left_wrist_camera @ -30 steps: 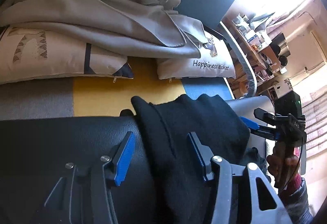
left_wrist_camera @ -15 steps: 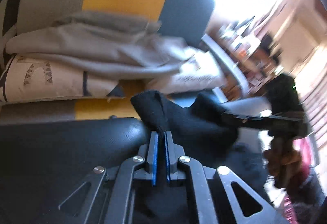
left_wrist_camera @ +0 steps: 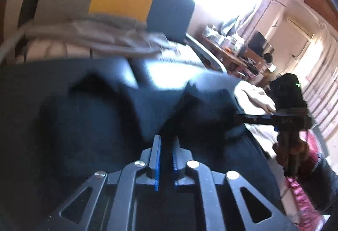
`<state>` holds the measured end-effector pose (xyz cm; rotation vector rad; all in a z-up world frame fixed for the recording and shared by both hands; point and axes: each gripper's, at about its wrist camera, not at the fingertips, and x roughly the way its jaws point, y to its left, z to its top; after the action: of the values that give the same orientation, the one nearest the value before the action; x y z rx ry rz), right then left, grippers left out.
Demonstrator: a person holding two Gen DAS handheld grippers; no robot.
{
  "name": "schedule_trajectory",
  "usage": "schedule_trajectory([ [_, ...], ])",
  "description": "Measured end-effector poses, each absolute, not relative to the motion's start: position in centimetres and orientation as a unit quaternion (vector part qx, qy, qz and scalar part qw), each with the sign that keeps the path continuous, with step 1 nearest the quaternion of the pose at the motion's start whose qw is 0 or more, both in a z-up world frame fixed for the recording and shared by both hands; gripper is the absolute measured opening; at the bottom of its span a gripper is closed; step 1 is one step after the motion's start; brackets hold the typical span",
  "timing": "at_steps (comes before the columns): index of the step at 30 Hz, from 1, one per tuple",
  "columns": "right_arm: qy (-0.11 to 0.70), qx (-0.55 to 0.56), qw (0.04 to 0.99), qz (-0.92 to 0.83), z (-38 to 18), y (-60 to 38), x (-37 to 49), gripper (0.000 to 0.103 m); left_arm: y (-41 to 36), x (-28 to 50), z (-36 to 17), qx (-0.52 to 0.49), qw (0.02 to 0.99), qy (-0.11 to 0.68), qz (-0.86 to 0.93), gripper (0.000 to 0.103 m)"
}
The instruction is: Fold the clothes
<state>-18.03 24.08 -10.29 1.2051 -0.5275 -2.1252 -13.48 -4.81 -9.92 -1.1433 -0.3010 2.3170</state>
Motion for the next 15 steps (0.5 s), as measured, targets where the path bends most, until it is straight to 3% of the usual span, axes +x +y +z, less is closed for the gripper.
schedule_trajectory([
  [4, -0.232, 0.456, 0.305, -0.803, -11.3, 25.4, -15.1, 0.014, -7.3, -11.3, -11.8, -0.448, 0.263, -0.188, 0.834, 0.011],
  [7, -0.278, 0.446, 0.294, -0.798, -11.6, 26.5, -13.2, 0.036, -9.6, -10.8, -12.6, -0.453, 0.251, -0.259, 0.816, 0.012],
  [10, -0.331, 0.437, 0.284, -0.787, -12.1, 27.4, -11.7, 0.046, -11.1, -11.3, -12.6, -0.448, 0.249, -0.318, 0.798, 0.017],
  [15, -0.383, 0.435, 0.252, -0.775, -13.8, 27.8, -10.5, 0.052, -10.6, -12.8, -12.4, -0.454, 0.249, -0.312, 0.797, 0.022],
])
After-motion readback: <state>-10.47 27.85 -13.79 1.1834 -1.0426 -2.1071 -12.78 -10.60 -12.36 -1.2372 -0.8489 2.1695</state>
